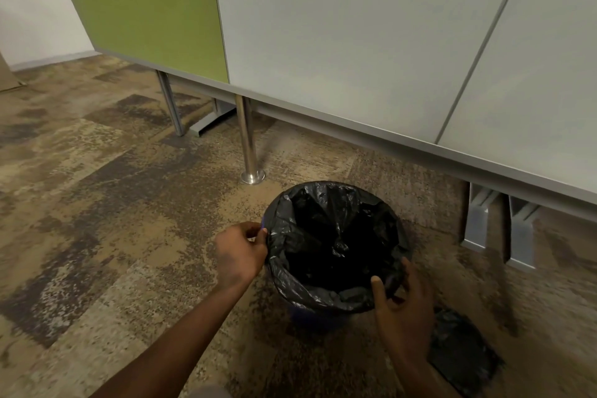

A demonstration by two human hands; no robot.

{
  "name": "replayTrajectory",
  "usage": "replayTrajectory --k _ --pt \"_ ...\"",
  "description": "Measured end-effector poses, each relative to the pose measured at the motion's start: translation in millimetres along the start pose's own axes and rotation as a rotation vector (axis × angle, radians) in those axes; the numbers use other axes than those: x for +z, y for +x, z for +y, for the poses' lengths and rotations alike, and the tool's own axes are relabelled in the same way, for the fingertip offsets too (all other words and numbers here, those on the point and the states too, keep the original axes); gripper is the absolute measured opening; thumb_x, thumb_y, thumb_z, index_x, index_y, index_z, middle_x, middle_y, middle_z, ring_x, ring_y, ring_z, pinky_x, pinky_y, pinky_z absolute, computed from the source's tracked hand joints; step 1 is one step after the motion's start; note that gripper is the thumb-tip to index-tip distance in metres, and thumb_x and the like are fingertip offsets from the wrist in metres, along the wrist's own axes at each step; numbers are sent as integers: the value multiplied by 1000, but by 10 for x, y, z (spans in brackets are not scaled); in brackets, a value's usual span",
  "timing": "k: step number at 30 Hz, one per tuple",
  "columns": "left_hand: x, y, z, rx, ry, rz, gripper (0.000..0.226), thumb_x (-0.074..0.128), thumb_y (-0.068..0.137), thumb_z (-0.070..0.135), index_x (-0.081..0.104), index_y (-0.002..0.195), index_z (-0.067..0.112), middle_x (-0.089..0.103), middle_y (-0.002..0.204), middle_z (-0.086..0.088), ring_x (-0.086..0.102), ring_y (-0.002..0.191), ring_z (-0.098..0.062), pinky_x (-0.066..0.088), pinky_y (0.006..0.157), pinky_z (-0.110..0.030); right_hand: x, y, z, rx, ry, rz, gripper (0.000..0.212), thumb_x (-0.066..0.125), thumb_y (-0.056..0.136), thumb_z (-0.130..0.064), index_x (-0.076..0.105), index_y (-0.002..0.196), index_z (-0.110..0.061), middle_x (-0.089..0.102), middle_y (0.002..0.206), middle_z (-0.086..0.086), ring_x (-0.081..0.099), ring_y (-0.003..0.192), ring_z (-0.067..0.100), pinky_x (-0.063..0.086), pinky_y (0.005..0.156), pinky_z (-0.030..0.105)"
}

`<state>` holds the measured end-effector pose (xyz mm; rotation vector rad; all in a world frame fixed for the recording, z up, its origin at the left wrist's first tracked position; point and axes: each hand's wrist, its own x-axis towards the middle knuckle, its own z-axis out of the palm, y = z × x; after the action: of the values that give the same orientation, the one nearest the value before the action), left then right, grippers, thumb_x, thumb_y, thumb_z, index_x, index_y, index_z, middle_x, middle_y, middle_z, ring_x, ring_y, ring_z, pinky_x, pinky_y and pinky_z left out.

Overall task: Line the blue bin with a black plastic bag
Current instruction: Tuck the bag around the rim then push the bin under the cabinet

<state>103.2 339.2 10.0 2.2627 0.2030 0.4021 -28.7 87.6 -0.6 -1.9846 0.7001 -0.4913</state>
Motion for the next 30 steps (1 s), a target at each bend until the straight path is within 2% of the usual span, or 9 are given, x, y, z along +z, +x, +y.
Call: replayTrajectory --k 4,11,15,18,21,23,25,27,30 --pt "-49 -8 125 131 106 -5 36 73 91 53 85 96 20 83 93 7 78 85 -13 56 75 -22 68 -11 3 -41 -32 39 70 81 89 -34 51 151 -21 49 149 13 50 139 35 50 109 58" --pt "-53 72 95 86 148 -36 18 68 97 23 85 93 17 82 89 0 71 74 -16 51 67 -24 115 -48 -1 -42 -56 88 71 74 91 -42 48 153 -19 51 150 15 48 142 36 44 115 54" --pt "8 110 -18 -265 -200 -79 18 71 98 21 83 86 13 81 87 -6 76 83 -26 64 74 -37 143 -125 5 10 17 -3 81 67 96 -45 29 164 -21 39 164 12 38 151 35 39 119 56" --pt "33 101 -94 -533 -556 -144 16 69 99 12 79 89 5 80 90 -15 77 89 -35 64 58 -30 171 -206 -54 63 134 -30 85 63 99 -43 16 167 -26 38 165 2 37 152 23 28 123 36" --pt "63 45 -171 -562 -559 -295 20 60 103 6 79 96 2 80 100 -21 72 81 -27 62 58 -30 171 -253 -92 88 203 -43 84 62 100 -41 12 168 -31 47 135 -11 49 125 10 32 100 25" --pt "87 30 -228 -566 -566 -379 24 54 104 1 78 100 -2 78 106 -25 70 83 -28 63 64 -33 153 -248 -92 99 240 -81 86 61 101 -41 9 168 -32 44 154 -9 41 136 -3 30 106 24" --pt "76 21 -280 -580 -601 -447 26 50 104 -3 76 105 -5 76 111 -27 68 88 -30 63 67 -35 128 -229 -73 96 269 -115 87 62 100 -40 8 168 -33 28 170 -7 28 140 -1 30 117 28" --pt "59 -3 -340 -608 -609 -471 26 47 105 -5 72 112 -7 74 117 -29 68 90 -30 63 66 -32 106 -223 -53 89 286 -118 87 64 99 -39 10 167 -34 27 172 -5 29 144 3 32 122 34" --pt "35 -33 -312 -623 -613 -258 14 57 105 7 68 113 3 71 120 -25 70 91 -31 61 72 -37 58 -216 -54 111 277 -68 95 65 89 -55 12 166 -38 25 173 -5 28 155 13 29 125 41"
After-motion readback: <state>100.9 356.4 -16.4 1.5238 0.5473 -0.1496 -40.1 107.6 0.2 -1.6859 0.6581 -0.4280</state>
